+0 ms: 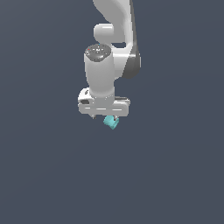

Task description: Pick up the object and move it to a goal position.

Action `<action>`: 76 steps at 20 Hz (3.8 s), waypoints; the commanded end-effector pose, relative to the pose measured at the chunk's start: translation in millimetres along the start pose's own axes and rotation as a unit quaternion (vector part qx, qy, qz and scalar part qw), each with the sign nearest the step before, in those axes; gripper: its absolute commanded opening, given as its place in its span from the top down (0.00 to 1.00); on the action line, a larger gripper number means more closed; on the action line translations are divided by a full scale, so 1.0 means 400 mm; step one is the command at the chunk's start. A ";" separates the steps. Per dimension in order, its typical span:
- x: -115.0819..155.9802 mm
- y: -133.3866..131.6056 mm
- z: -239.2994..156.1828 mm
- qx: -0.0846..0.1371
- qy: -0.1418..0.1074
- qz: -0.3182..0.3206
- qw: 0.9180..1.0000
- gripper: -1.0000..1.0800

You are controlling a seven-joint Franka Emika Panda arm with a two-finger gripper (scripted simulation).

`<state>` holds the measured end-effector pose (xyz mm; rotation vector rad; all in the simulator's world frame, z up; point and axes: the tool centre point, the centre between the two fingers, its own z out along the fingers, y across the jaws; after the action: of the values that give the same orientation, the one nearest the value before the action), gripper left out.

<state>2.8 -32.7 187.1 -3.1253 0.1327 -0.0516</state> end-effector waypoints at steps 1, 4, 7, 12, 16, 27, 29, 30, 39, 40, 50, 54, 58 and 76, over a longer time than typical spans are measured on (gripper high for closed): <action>0.000 0.000 0.000 0.000 0.000 0.000 1.000 0.04; 0.002 0.015 -0.005 -0.001 0.001 0.003 1.000 0.04; 0.008 0.059 -0.019 -0.005 0.003 0.011 1.000 0.04; 0.010 0.091 -0.029 -0.008 0.004 0.017 1.000 0.04; 0.011 0.088 -0.029 -0.007 0.004 0.015 1.000 0.04; -0.020 0.062 0.018 -0.006 0.001 0.052 0.999 0.04; -0.032 0.052 0.035 -0.006 0.000 0.065 0.998 0.04; -0.039 0.047 0.045 -0.006 -0.001 0.073 0.997 0.04; -0.129 -0.009 0.149 -0.007 -0.008 0.161 0.987 0.04; -0.139 -0.014 0.159 -0.007 -0.009 0.170 0.985 0.04; -0.212 -0.045 0.224 -0.010 -0.013 0.231 0.973 0.04; -0.223 -0.049 0.233 -0.011 -0.014 0.240 0.971 0.04; -0.222 -0.049 0.234 -0.011 -0.014 0.239 0.971 0.04; -0.229 -0.048 0.359 -0.011 -0.014 0.241 0.970 1.00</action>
<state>-82.2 -3.9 41.8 -3.0141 0.8863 0.0004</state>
